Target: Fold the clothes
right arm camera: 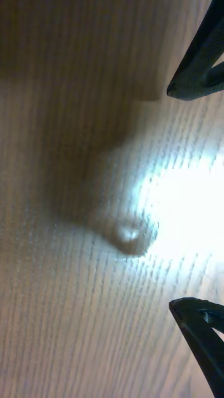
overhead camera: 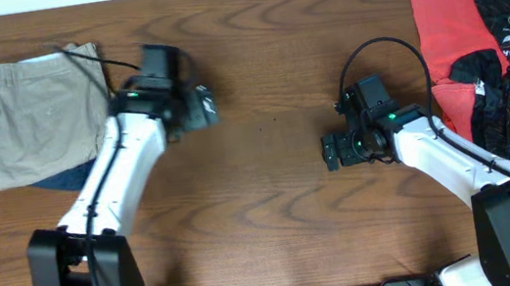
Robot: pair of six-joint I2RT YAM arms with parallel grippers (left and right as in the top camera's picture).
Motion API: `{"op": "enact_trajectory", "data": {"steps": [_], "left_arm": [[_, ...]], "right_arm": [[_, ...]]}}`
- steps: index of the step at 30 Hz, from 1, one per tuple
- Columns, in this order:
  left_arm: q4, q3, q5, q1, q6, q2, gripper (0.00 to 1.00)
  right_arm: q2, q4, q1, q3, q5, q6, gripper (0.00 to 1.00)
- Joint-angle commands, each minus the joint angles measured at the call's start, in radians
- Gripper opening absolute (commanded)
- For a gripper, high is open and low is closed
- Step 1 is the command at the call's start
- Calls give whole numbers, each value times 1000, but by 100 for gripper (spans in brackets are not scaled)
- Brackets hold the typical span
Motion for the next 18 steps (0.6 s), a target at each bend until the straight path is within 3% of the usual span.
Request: {"op": "enact_trajectory", "data": {"steps": [1, 9, 14, 18], "left_arm": [[-80, 14, -2, -50, 15, 7, 98], [-439, 16, 113, -24, 22, 2, 98], [-541, 14, 121, 0, 29, -35, 98], [-539, -14, 121, -8, 36, -131, 98]], "right_arm": [[8, -30, -68, 7, -24, 34, 99], [-5, -286, -242, 113, -53, -29, 99], [-44, -391, -281, 132, -49, -62, 99], [-126, -404, -282, 117, -46, -61, 99]]}}
